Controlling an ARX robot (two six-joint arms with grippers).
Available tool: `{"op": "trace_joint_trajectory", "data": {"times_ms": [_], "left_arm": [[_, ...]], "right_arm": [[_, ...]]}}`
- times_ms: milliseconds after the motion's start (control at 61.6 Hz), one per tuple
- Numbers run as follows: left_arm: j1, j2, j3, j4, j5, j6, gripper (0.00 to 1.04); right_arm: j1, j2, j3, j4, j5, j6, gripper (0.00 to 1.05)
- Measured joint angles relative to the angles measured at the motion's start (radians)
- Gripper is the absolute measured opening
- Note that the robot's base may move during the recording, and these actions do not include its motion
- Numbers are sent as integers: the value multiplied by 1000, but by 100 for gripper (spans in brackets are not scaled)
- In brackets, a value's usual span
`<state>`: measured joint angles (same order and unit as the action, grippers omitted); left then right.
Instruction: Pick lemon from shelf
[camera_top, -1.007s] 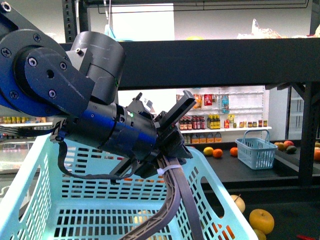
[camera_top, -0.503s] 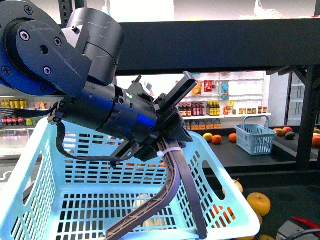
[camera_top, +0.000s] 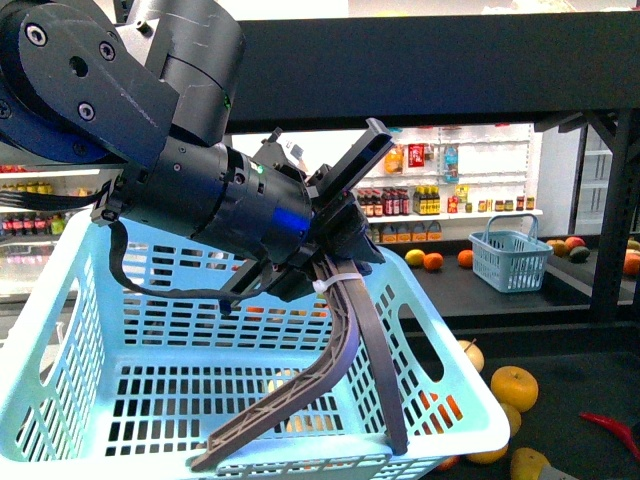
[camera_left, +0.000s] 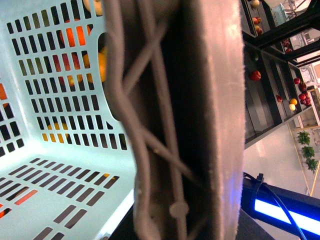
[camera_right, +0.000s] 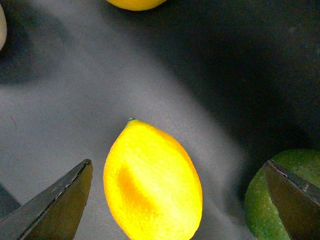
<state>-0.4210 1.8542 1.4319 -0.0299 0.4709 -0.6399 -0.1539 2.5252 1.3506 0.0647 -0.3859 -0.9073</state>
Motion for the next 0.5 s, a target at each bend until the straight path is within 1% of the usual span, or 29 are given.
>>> {"op": "trace_joint_trajectory", "data": {"times_ms": [260, 503], "left_arm": [[0, 0, 0, 0, 1, 0, 13], [0, 0, 0, 0, 1, 0, 13]], "right_arm": [[-10, 66, 32, -30, -15, -41, 102], [-13, 126, 42, 1, -1, -57, 102]]}}
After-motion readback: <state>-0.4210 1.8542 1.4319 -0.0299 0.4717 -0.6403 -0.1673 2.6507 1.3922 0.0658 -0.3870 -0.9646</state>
